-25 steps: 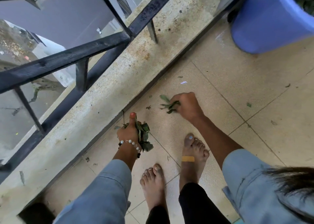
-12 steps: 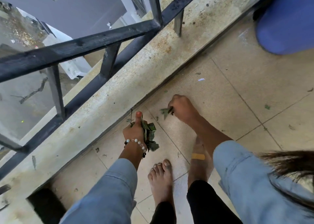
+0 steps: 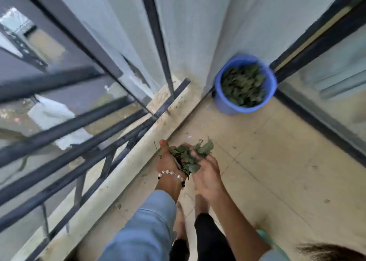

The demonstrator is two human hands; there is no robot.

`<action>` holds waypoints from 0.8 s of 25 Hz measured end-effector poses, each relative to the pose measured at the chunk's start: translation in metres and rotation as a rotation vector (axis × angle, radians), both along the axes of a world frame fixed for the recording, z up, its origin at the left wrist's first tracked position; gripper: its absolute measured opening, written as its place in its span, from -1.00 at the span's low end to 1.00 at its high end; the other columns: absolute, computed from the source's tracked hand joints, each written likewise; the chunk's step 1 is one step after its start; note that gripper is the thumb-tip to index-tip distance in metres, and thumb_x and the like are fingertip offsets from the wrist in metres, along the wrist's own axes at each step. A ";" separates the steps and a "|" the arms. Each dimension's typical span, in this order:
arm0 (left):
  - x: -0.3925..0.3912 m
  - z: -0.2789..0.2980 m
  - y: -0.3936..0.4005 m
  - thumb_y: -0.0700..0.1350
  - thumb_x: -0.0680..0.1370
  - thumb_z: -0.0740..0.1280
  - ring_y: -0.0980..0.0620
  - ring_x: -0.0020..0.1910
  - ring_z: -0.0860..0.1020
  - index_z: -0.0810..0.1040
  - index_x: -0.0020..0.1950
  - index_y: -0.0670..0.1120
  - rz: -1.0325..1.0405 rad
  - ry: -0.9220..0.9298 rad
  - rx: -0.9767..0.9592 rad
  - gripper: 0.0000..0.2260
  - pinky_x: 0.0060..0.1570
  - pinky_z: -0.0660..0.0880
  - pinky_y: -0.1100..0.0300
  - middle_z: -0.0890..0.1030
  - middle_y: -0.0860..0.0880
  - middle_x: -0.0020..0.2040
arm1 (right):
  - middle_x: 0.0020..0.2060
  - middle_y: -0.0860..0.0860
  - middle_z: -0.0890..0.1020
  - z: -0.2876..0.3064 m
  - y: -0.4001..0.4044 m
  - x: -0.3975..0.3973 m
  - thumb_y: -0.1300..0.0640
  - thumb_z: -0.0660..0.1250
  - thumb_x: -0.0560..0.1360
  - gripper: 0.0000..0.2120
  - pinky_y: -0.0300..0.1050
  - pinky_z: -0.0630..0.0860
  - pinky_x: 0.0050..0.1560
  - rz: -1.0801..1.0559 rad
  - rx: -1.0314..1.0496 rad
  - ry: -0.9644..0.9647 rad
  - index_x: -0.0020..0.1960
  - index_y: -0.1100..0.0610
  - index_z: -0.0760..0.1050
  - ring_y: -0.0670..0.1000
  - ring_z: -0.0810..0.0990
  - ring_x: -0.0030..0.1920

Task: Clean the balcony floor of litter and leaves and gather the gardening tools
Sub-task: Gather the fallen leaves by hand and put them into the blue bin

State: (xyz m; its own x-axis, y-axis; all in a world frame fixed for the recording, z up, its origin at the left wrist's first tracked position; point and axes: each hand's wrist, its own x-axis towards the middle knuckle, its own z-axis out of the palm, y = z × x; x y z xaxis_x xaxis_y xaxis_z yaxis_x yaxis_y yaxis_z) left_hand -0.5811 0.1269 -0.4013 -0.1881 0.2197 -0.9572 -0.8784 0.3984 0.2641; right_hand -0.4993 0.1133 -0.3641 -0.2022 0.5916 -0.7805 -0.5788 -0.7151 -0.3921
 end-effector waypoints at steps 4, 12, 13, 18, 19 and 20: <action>0.045 0.135 0.031 0.21 0.51 0.34 -0.13 -0.18 0.63 0.60 -0.20 -0.16 -0.218 0.230 -0.011 -0.58 -0.06 0.60 0.02 0.68 -0.11 -0.23 | -0.21 0.12 0.63 0.106 0.010 0.028 0.10 0.44 0.16 -0.69 0.16 0.44 0.16 -0.150 0.032 -0.315 -0.14 0.18 0.54 0.18 0.57 -0.04; 0.140 0.163 0.143 0.19 0.46 0.33 -0.13 -0.05 0.60 0.60 -0.03 -0.16 -0.453 0.251 0.174 -0.60 0.00 0.55 0.05 0.64 -0.15 -0.12 | 0.05 0.20 0.66 0.142 0.116 0.122 0.27 0.38 0.47 -0.71 0.01 0.54 0.17 0.013 0.359 -0.394 0.18 0.25 0.51 0.15 0.63 0.10; 0.154 0.149 0.165 0.19 0.47 0.29 -0.17 0.04 0.61 0.61 0.01 -0.16 -0.414 0.202 0.158 -0.58 0.10 0.54 -0.02 0.66 -0.18 -0.05 | 0.05 0.17 0.67 0.124 0.139 0.136 0.24 0.40 0.46 -0.70 0.07 0.53 0.20 0.031 0.359 -0.456 0.19 0.20 0.52 0.15 0.63 0.11; 0.196 0.063 0.263 0.05 0.60 0.09 -0.18 0.12 0.59 0.57 0.21 -0.21 -0.399 0.061 0.215 -0.57 0.25 0.47 -0.04 0.64 -0.21 0.11 | 0.05 0.00 0.65 0.015 0.241 0.180 0.00 0.33 0.39 -0.61 0.06 0.48 0.24 0.210 0.390 -0.773 0.18 0.09 0.51 0.00 0.60 0.12; 0.201 0.043 0.280 0.02 0.62 0.09 -0.16 0.04 0.60 0.59 0.15 -0.20 -0.415 0.064 0.246 -0.60 0.17 0.51 0.01 0.66 -0.18 0.03 | 0.07 0.04 0.63 -0.006 0.260 0.187 0.04 0.31 0.41 -0.62 0.02 0.46 0.25 0.253 0.425 -0.834 0.19 0.13 0.50 0.04 0.58 0.12; 0.203 0.024 0.295 -0.01 0.63 0.09 -0.13 -0.03 0.61 0.61 0.07 -0.18 -0.480 0.079 0.258 -0.64 0.07 0.54 0.07 0.67 -0.15 -0.06 | 0.08 0.10 0.61 -0.028 0.278 0.192 0.09 0.29 0.43 -0.64 -0.01 0.44 0.26 0.301 0.478 -0.908 0.20 0.19 0.49 0.10 0.56 0.14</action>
State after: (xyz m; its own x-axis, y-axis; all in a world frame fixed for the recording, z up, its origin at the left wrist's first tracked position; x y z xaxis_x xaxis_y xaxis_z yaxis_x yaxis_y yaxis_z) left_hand -0.3779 0.4217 -0.3771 -0.0783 0.5239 -0.8481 -0.5878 0.6629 0.4638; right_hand -0.3068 0.3910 -0.3917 0.1495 0.8985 -0.4126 0.2456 -0.4380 -0.8648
